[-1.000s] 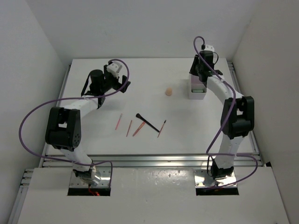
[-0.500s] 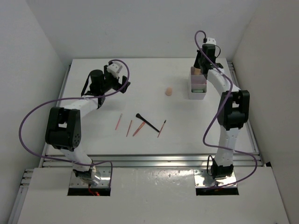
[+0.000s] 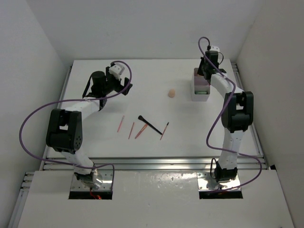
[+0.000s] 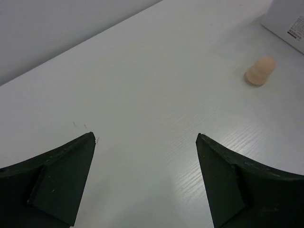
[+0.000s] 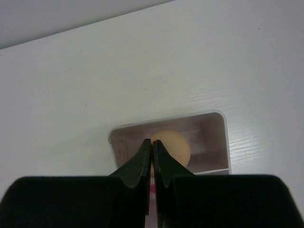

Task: Organize the makeup

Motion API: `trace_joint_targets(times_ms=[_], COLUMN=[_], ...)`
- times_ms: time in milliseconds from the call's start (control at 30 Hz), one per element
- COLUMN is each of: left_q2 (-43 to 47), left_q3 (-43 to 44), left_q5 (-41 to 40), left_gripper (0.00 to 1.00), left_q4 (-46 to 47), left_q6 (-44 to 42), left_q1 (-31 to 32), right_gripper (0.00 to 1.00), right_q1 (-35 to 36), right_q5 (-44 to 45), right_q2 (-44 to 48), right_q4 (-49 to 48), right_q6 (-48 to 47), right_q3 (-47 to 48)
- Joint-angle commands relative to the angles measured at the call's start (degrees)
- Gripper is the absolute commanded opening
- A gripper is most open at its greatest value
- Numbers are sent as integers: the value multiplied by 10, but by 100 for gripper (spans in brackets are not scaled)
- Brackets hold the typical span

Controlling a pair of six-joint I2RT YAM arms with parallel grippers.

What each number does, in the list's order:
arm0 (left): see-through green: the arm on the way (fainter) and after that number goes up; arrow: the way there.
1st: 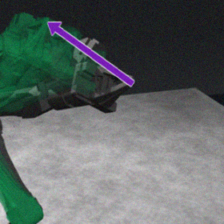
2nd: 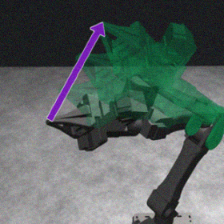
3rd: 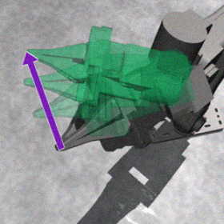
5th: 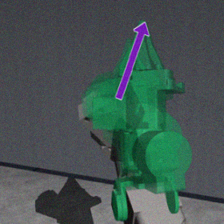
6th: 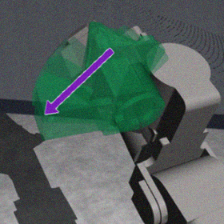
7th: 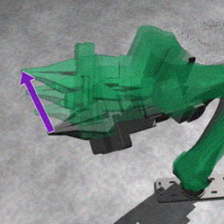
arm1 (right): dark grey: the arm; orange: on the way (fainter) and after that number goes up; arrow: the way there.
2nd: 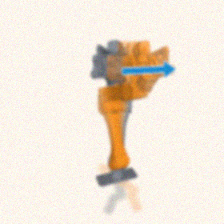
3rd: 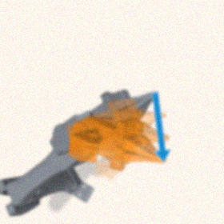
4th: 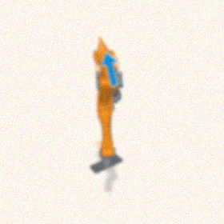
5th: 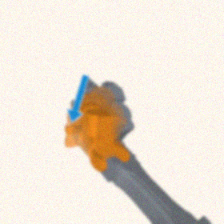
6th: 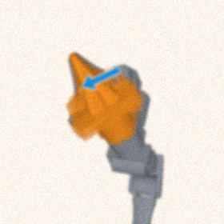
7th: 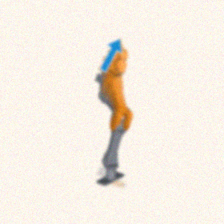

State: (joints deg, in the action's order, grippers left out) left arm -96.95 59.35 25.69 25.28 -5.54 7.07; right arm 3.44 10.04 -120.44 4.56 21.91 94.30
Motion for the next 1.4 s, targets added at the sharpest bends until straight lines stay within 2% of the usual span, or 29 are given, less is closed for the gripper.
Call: trace_joint_targets(times_ms=[0, 333, 467, 567, 600, 733, 900, 1033, 1367], left_q2=[23, 35, 35, 35, 35, 35, 40, 40, 51], left_q3=[-3, -13, -13, -13, -13, -19, -19, -24, -34], left_q5=[7, 7, 7, 7, 13, 13, 13, 18, 18], left_gripper=[94, 94, 94, 94, 94, 94, 94, 94, 94], left_q4=[8, 8, 8, 8, 8, 8, 13, 14, 14], left_q6=[-3, -3, -3, -3, -3, -3, -3, -3, -9], left_q1=[-7, -7, -7, -7, -7, -1, -1, -1, -1], right_gripper=[5, 5, 11, 25, 36, 48, 56, 65, 71], right_q1=[-5, -8, -5, -1, 2, 10, 46, 85, 134], right_q5=[6, -20, -27, -27, -23, -25, -55, -121, -164], right_q2=[15, -2, 34, 53, 57, 82, 95, 72, -1], right_q4=[19, 42, 11, 0, -6, -16, 19, 102, 175], right_q6=[14, 8, -28, -56, -70, -99, -144, -153, -126], right_q3=[-7, 21, 12, 26, 29, 38, 37, 35, 45])
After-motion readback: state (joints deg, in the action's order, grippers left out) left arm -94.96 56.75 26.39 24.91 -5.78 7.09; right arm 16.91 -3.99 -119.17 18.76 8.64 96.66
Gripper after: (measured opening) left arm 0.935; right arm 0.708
